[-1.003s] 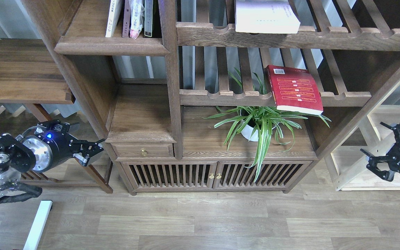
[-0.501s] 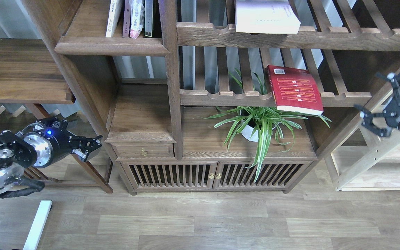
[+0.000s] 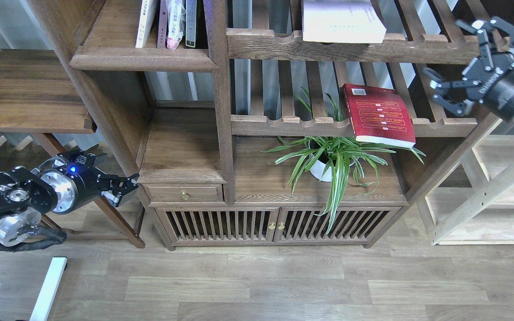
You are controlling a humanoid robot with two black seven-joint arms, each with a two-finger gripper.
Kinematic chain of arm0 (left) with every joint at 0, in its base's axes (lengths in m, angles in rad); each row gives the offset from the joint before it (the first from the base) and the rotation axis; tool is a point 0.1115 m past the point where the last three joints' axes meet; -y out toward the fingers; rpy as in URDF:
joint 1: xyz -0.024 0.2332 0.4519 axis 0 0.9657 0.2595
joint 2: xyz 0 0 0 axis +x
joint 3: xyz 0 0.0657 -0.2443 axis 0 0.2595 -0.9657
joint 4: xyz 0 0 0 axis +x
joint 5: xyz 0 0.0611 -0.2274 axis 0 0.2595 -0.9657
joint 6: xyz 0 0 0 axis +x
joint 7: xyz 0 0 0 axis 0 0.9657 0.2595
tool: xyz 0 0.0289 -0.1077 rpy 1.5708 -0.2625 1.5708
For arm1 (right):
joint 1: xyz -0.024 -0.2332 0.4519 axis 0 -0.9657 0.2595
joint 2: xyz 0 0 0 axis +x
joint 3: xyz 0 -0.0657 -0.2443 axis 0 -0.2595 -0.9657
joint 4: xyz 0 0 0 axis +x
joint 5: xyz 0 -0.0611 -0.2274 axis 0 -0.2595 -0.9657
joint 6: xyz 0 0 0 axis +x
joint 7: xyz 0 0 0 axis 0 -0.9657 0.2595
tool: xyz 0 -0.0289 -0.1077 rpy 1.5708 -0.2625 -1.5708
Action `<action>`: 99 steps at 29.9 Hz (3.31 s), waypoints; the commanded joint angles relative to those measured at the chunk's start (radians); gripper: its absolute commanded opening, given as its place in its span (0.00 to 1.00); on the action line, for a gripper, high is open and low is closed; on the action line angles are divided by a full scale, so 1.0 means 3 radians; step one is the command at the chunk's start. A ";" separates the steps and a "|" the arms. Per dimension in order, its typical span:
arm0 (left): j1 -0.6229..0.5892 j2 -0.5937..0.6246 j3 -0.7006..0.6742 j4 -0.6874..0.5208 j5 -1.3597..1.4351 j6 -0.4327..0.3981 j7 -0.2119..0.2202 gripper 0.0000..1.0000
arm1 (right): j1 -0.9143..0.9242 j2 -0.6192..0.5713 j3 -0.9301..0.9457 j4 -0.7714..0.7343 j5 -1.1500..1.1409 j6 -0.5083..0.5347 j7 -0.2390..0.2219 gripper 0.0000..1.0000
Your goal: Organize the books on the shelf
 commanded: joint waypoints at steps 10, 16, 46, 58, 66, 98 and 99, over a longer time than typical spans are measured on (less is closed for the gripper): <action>-0.0041 -0.0006 -0.0017 0.0034 0.0005 0.0001 0.0005 0.83 | 0.0666 0.0572 -0.0610 -0.0021 0.0006 0.0000 0.0000 0.93; -0.0077 -0.0006 -0.0017 0.0070 0.0005 0.0001 0.0005 0.83 | 0.0907 0.0859 -0.0860 -0.0103 0.0037 0.0000 0.0000 0.93; -0.0138 0.0009 -0.0052 0.0142 0.0005 0.0001 0.0010 0.83 | 0.1004 0.1294 -0.0871 -0.0885 0.0027 0.0504 0.0000 0.90; -0.0144 0.0004 -0.0057 0.0152 0.0005 0.0001 0.0010 0.84 | 0.1122 0.1279 -0.0866 -0.0911 0.0021 0.0816 0.0000 0.38; -0.0144 0.0009 -0.0057 0.0152 0.0005 0.0001 0.0005 0.84 | 0.1147 0.1253 -0.0876 -0.0911 -0.0004 0.0888 0.0000 0.06; -0.0138 -0.0021 -0.0052 0.0178 0.0010 0.0001 0.0005 0.84 | 0.0866 -0.0480 -0.0027 -0.0221 0.0292 0.1465 0.0000 0.00; -0.0138 -0.0021 -0.0052 0.0183 0.0005 0.0001 0.0005 0.84 | 0.0866 -0.0521 -0.0022 -0.0200 0.0292 0.1476 0.0000 0.00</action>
